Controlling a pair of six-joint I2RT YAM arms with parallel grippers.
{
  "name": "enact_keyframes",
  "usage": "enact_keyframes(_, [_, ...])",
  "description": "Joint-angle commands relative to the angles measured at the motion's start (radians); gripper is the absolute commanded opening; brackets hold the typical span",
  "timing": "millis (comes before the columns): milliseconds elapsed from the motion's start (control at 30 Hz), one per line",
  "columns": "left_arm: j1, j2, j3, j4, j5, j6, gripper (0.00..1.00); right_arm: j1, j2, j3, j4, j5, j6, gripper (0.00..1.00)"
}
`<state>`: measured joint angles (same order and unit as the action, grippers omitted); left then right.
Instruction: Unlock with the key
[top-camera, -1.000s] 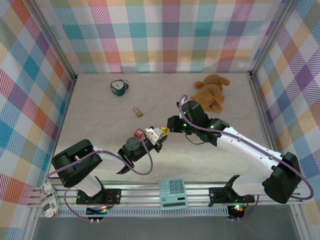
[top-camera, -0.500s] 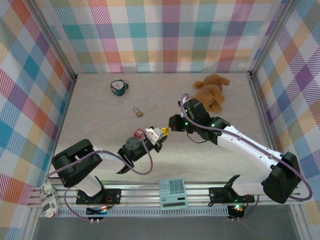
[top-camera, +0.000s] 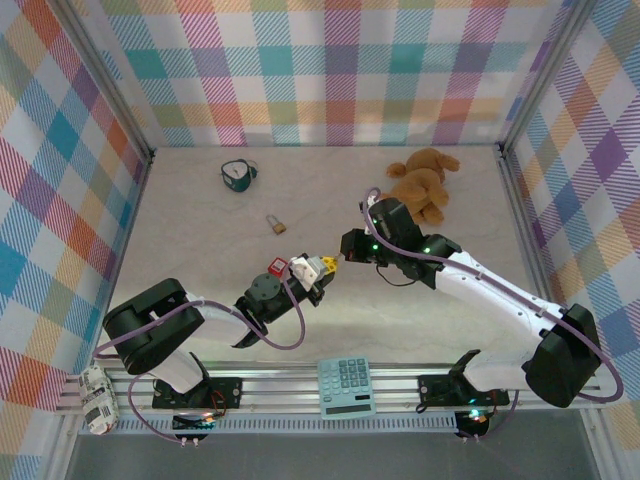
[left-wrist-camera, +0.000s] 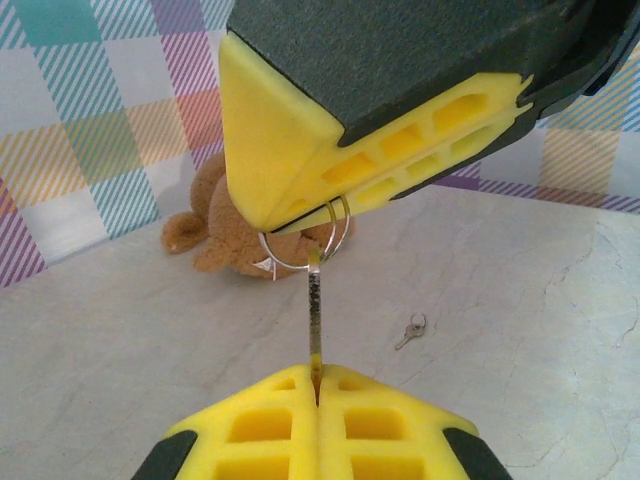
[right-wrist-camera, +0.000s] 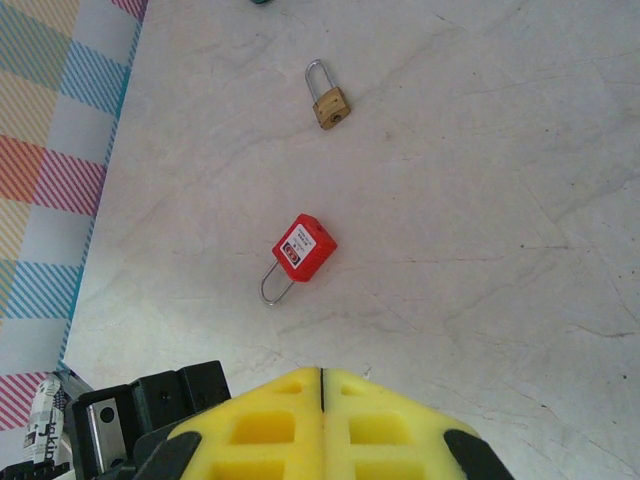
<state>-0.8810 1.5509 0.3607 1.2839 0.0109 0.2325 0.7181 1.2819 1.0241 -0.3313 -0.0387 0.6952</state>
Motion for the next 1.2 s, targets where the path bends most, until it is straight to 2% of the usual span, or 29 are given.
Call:
enact_keyframes(0, [0.014,-0.043,-0.017,0.055,0.05,-0.008,0.0,-0.031,0.005,-0.028,0.015,0.058,-0.017,0.02])
enact_keyframes(233, [0.028,-0.055,-0.026,0.046,0.093,-0.033,0.0,-0.031,0.02,-0.045,0.033,0.041,-0.014,0.03])
enact_keyframes(333, [0.039,-0.077,-0.027,-0.006,0.124,-0.041,0.0,-0.032,0.026,-0.051,0.069,-0.005,-0.027,0.09])
enact_keyframes(433, [0.045,-0.142,-0.014,-0.155,0.143,-0.041,0.0,-0.038,0.022,-0.059,0.107,-0.064,-0.049,0.2])
enact_keyframes(567, [0.052,-0.25,0.04,-0.462,0.163,-0.028,0.0,-0.063,-0.011,-0.068,0.129,-0.096,-0.093,0.27])
enact_keyframes(633, [0.064,-0.286,0.058,-0.56,0.172,-0.033,0.0,-0.084,-0.033,-0.083,0.159,-0.119,-0.135,0.3])
enact_keyframes(667, [0.072,-0.3,0.069,-0.603,0.173,-0.051,0.0,-0.094,-0.042,-0.095,0.174,-0.122,-0.158,0.36])
enact_keyframes(733, [0.091,-0.32,0.095,-0.69,0.185,-0.091,0.0,-0.113,-0.062,-0.131,0.221,-0.122,-0.196,0.56])
enact_keyframes(767, [0.102,-0.328,0.11,-0.735,0.182,-0.117,0.0,-0.117,-0.068,-0.153,0.254,-0.135,-0.223,0.74])
enact_keyframes(800, [0.118,-0.33,0.129,-0.777,0.194,-0.142,0.0,-0.12,-0.067,-0.167,0.275,-0.169,-0.269,0.79])
enact_keyframes(900, [0.18,-0.316,0.173,-0.847,0.32,-0.216,0.0,-0.122,-0.031,-0.126,0.165,-0.129,-0.362,0.8])
enact_keyframes(967, [0.244,-0.29,0.2,-0.862,0.463,-0.285,0.0,-0.135,-0.036,-0.124,0.14,-0.16,-0.379,0.71])
enact_keyframes(1000, [0.273,-0.268,0.216,-0.862,0.535,-0.321,0.0,-0.149,-0.068,-0.2,0.266,-0.289,-0.404,0.67])
enact_keyframes(1033, [0.294,-0.241,0.235,-0.863,0.604,-0.347,0.0,-0.155,-0.106,-0.291,0.412,-0.394,-0.409,0.68])
enact_keyframes(1067, [0.304,-0.217,0.254,-0.874,0.656,-0.36,0.0,-0.155,-0.13,-0.341,0.521,-0.433,-0.396,0.69])
enact_keyframes(1167, [0.312,-0.148,0.332,-0.972,0.792,-0.368,0.0,-0.156,-0.15,-0.364,0.56,-0.512,-0.41,0.67])
